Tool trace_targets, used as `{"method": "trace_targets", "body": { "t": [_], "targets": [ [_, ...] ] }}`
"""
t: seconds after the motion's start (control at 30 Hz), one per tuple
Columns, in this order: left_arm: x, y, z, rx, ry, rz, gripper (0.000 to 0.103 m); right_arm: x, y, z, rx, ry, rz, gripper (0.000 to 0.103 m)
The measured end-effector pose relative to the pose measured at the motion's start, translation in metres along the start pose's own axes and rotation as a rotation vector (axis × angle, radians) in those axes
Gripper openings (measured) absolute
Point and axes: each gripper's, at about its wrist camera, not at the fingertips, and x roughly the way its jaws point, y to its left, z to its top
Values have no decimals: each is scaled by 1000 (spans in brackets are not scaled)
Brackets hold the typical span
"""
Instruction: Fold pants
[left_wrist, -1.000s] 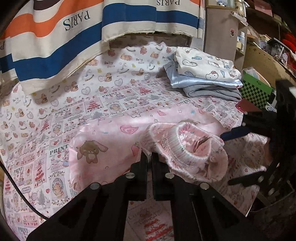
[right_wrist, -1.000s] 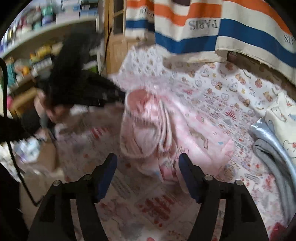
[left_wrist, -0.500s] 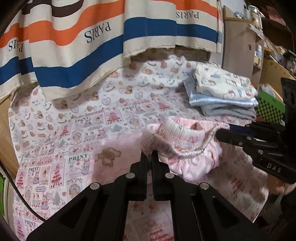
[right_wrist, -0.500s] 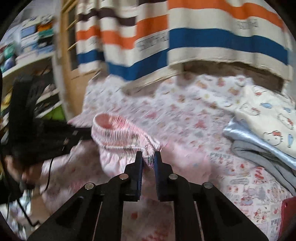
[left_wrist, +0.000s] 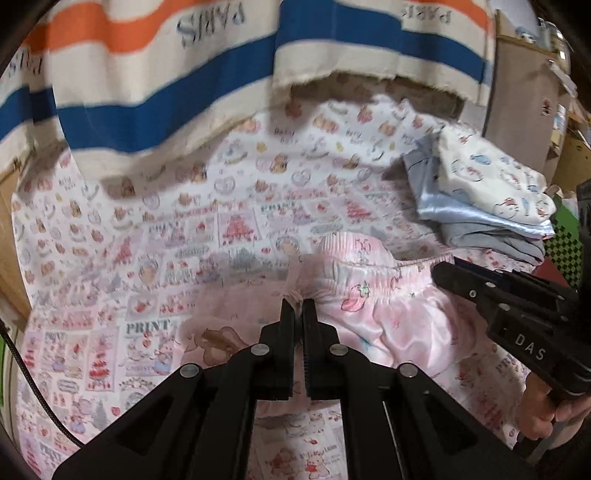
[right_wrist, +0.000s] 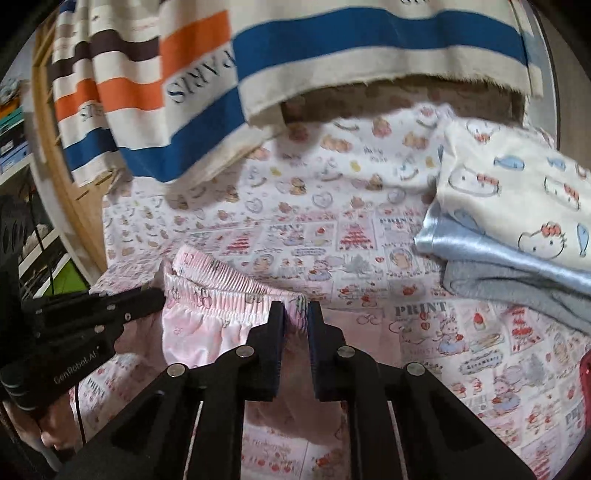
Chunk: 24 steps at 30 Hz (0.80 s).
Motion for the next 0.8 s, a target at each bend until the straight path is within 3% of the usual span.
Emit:
{"method": "trace_targets", "body": {
  "t": [0.17, 0.23, 0.3, 0.43, 0.57, 0.67, 0.8],
  "targets": [
    [19, 6, -2, -13, 58, 0, 11, 20, -4, -3, 15, 35, -23, 12],
    [17, 6, -3, -3, 36, 5, 19, 25, -4, -3, 7, 47, -32, 12],
    [8, 7, -3, 10, -2, 31, 35, 23, -9, -1, 29, 52, -21, 12],
    [-16, 13, -2, 9, -59, 52, 46, 5, -24, 6, 96, 1, 4, 22],
    [-32, 19, 0, -1, -73, 8, 46, -15, -26, 12, 99, -11, 73, 22],
    [-28, 15, 2, 6, -53, -48, 32, -16, -16, 10, 65, 27, 140, 22],
    [5, 5, 3, -7, 30, -42, 23, 7, -4, 1, 52, 100, 91, 22]
  ]
}}
